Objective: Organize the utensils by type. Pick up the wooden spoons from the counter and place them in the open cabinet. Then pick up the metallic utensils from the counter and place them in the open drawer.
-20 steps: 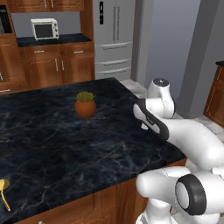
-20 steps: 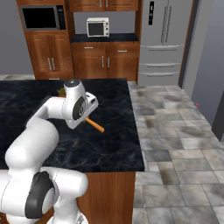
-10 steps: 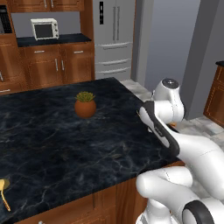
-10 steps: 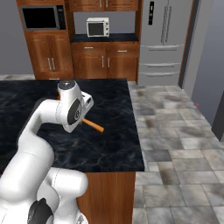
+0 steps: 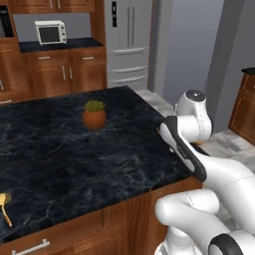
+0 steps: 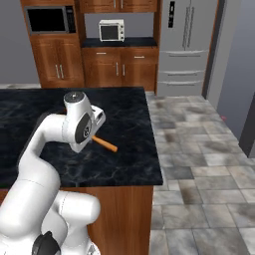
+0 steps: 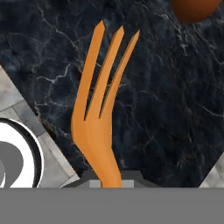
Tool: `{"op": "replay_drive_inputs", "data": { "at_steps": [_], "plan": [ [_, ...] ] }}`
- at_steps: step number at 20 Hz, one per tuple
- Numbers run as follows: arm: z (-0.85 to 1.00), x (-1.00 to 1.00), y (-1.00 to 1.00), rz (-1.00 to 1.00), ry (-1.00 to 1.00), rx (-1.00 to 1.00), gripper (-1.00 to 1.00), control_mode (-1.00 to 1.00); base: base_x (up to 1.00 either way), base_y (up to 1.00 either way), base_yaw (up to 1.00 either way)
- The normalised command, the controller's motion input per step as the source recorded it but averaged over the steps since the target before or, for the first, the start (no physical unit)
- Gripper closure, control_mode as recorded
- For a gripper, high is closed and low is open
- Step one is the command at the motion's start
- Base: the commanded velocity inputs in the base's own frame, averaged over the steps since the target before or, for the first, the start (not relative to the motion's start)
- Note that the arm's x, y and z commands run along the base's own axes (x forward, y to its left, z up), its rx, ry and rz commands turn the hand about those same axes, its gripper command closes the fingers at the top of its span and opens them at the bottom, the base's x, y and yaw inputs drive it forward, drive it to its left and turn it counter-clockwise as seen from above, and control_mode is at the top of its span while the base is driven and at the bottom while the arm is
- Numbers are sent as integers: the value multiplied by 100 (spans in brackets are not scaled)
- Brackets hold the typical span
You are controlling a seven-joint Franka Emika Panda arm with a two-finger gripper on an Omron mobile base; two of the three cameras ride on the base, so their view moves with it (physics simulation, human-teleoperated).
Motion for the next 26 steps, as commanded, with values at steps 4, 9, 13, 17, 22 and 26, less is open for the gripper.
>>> {"op": "replay_drive_inputs", "data": {
  "at_steps": [4,9,13,17,22,26],
  "plan": [
    [0,0,0,0,0,0,100,100,-66,-8,0],
    [0,0,0,0,0,0,100,100,-50,-14,-25],
    [0,0,0,0,0,0,100,100,-11,0,-86],
    [0,0,0,0,0,0,100,100,0,0,-98],
    [0,0,0,0,0,0,100,100,0,0,-96],
    [0,0,0,0,0,0,100,100,-1,0,-96]
  ]
}}
